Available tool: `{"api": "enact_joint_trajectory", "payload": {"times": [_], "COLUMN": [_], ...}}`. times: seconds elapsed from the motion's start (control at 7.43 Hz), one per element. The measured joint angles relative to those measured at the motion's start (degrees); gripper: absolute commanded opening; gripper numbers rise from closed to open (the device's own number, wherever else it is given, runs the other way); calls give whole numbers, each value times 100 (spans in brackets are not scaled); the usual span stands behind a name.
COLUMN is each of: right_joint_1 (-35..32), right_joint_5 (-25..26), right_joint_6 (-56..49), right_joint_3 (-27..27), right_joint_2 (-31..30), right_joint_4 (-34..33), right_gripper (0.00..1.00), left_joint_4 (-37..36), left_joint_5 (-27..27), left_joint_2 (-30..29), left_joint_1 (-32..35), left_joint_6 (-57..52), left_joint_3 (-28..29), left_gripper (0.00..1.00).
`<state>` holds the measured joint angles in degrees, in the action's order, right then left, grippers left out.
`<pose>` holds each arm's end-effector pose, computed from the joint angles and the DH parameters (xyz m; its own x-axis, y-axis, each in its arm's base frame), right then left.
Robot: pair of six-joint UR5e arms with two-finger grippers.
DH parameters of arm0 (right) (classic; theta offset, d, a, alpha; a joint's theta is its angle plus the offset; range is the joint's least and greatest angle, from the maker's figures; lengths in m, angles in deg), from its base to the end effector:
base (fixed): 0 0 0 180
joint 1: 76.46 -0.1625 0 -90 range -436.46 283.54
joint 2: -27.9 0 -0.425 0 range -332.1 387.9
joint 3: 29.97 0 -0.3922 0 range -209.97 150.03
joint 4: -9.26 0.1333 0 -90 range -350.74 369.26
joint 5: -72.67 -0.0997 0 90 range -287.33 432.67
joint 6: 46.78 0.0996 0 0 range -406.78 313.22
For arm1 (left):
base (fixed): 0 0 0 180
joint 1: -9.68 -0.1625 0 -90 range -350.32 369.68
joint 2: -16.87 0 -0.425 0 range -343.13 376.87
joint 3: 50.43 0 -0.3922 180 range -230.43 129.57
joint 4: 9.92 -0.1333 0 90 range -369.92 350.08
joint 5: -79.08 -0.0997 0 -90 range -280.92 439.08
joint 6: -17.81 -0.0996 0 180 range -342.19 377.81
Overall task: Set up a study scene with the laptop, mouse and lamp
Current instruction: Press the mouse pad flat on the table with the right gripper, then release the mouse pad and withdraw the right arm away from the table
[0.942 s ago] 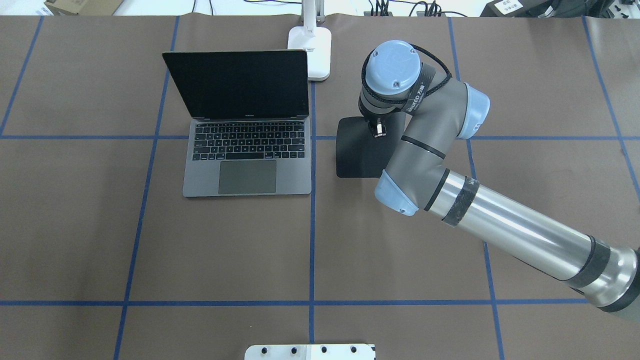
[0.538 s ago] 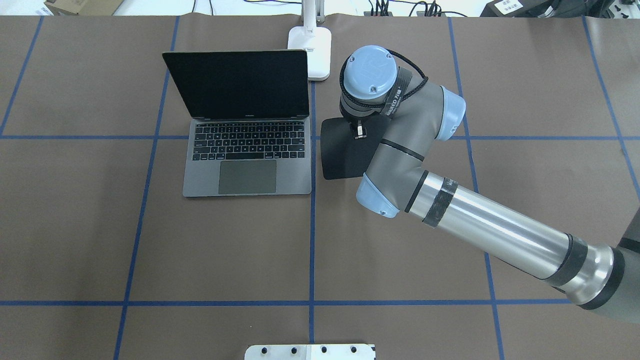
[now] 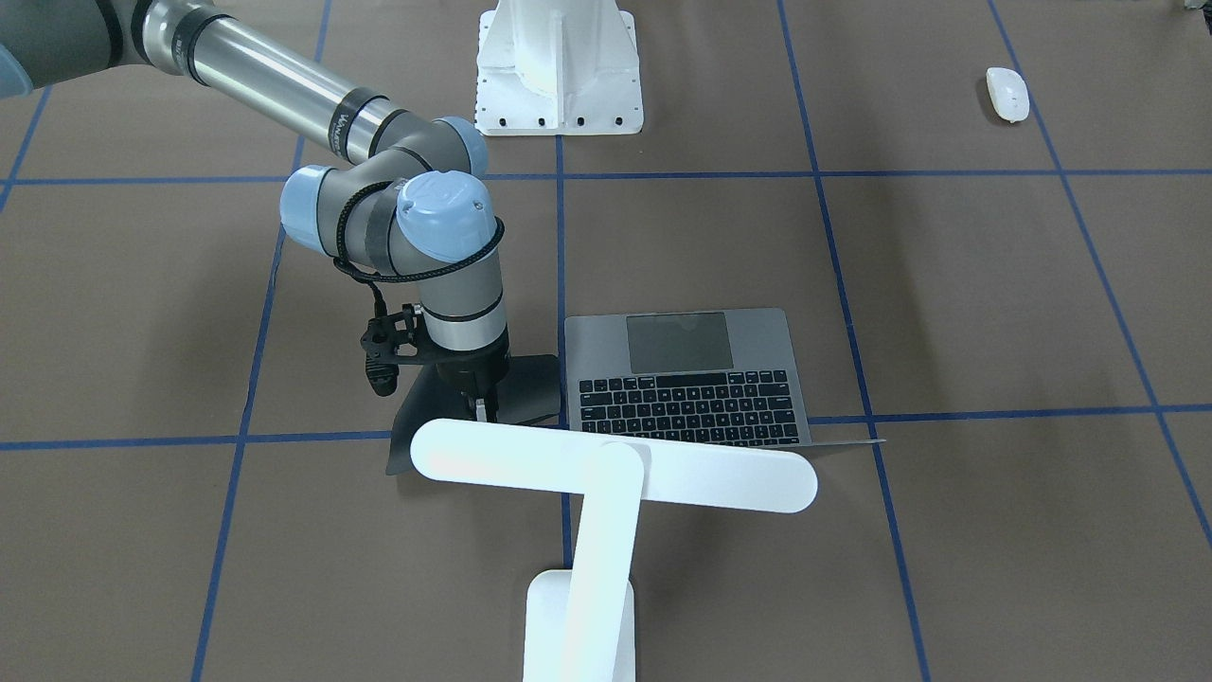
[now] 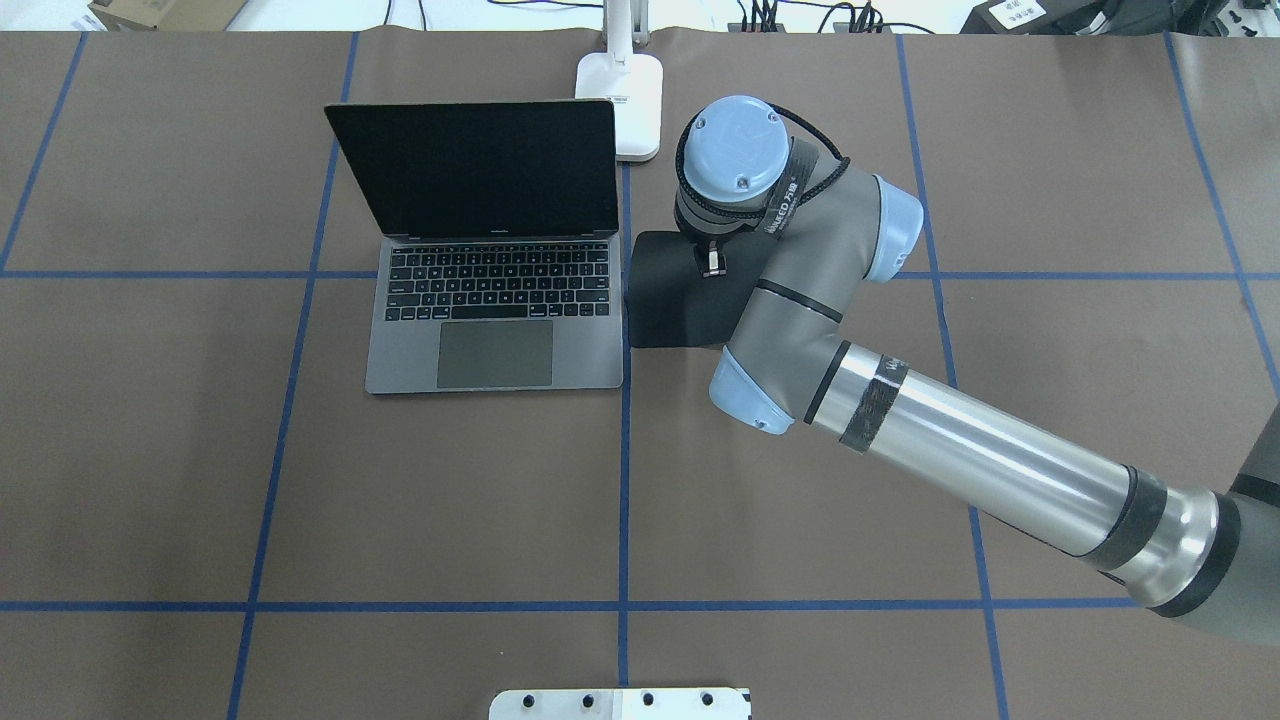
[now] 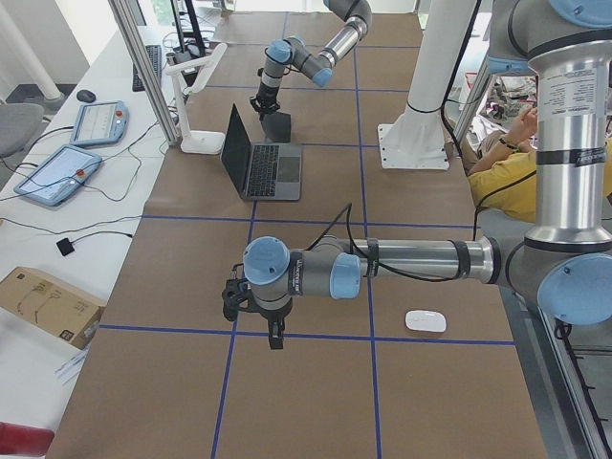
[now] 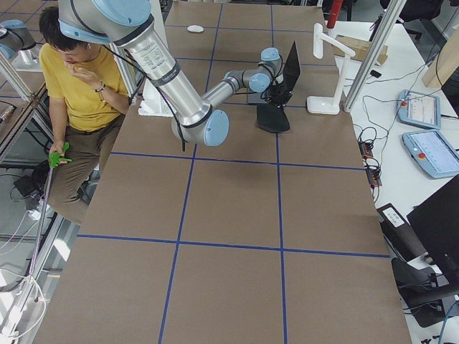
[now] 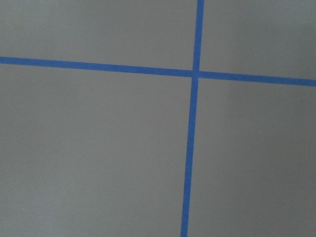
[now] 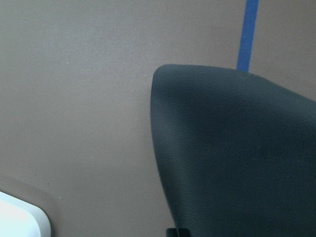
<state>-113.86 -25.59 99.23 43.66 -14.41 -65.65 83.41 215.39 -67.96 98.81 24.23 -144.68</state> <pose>-0.5549 -0.5740 0.2405 -0.1236 0.9384 0.3228 -0.7440 0.1276 -0.6559 -0.0543 -0.4572 0.6566 0.6876 -0.0711 -0.7226 0.0621 0.9973 -0.0390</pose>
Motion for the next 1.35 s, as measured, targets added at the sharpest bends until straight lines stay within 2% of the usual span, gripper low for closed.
{"api": "enact_joint_trajectory", "payload": {"times": [0.4, 0.67, 0.94, 1.21, 1.35], "right_joint_1": [1, -3, -18, -101, -274], "right_joint_5": [-1, -9, -39, -141, -435], "right_joint_6": [-63, -591, -2038, -4400, -5368], "right_joint_3": [-5, 33, 59, 234, 455], "right_joint_2": [-5, 0, -62, -402, -698], "right_joint_4": [13, 14, -3, 5, 6], "right_gripper": [100, 100, 100, 100, 100], "left_joint_4": [6, 3, 1, -2, -6], "left_joint_5": [0, 0, 0, 0, 0], "left_joint_2": [-30, -46, -60, -73, -80], "left_joint_1": [-1, -1, -1, -1, -1], "left_joint_6": [-2, 0, 13, 32, 39], "left_joint_3": [62, 76, 78, 66, 53], "left_gripper": [100, 100, 100, 100, 100]}}
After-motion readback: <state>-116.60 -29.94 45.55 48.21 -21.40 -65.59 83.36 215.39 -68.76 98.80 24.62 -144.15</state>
